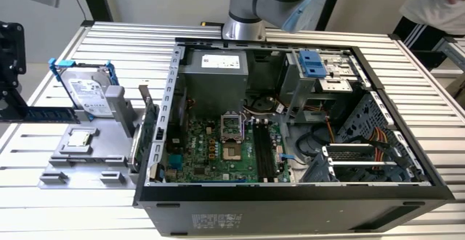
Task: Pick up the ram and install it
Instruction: 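Pick up the ram and move it above insertion slot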
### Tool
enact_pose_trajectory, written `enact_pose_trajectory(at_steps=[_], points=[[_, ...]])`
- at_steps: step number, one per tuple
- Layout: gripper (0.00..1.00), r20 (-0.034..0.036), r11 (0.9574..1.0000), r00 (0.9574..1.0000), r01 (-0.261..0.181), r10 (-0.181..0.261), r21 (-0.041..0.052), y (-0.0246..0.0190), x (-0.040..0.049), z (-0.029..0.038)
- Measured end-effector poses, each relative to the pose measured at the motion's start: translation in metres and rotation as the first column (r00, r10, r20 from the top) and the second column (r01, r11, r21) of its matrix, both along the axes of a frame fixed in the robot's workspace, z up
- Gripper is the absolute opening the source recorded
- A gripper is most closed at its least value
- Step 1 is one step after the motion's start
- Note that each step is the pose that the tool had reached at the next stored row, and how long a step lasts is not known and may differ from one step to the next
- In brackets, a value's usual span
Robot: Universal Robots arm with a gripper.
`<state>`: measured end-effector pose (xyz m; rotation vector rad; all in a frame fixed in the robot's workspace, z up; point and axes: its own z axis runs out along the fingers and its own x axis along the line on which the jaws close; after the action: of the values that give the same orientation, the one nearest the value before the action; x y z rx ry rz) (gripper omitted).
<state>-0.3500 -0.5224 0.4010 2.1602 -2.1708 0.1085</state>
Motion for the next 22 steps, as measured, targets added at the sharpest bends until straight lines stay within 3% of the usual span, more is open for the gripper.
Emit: enact_pose_trajectory(at_steps=[22], points=[[0.00, -0.0003, 1.0000, 1.0000, 0.000, 0.000, 0.0000, 0.0000, 0.0313, 0.0000]])
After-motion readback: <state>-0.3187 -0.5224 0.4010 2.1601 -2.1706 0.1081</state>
